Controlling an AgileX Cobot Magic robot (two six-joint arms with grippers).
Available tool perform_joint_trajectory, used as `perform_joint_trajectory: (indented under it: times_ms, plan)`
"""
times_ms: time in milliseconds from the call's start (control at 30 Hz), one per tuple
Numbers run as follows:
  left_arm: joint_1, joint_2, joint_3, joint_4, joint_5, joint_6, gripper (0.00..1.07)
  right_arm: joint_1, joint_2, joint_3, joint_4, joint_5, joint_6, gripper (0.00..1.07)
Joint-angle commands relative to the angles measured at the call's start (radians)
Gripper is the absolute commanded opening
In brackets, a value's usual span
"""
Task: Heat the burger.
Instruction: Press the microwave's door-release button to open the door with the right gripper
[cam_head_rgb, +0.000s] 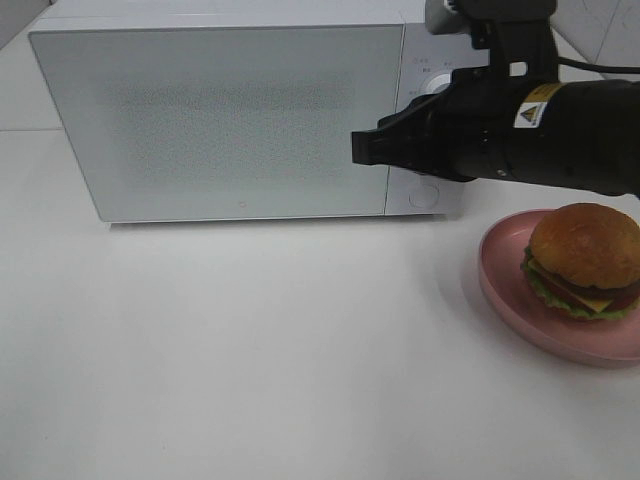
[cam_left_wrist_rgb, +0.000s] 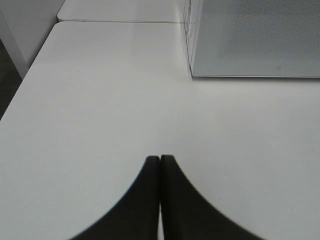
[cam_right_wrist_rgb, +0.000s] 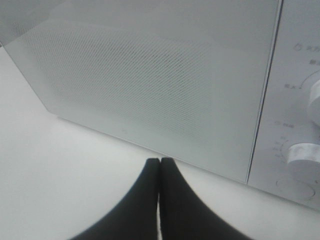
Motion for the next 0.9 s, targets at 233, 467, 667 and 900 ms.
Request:
perform_joint_trajectory:
  times_ms: [233,467,667,900]
  plan:
    - [0.003,-0.021,0.002,-0.006,-0.014,0.0,0.0,0.006,0.131,-0.097,0.056,0.126,0.009,0.0]
    - [0.003,-0.021,0.002,-0.006,-0.014,0.0,0.0,0.006,0.159,-0.097,0.155,0.128,0.104,0.0]
    - [0.003,-0.021,0.002,-0.006,-0.014,0.0,0.0,0.006,0.173,-0.096,0.184,0.107,0.314,0.0]
    - [0.003,-0.021,0.002,-0.006,-0.014,0.0,0.0,0.006,0.179,-0.091,0.184,0.021,0.664,0.0]
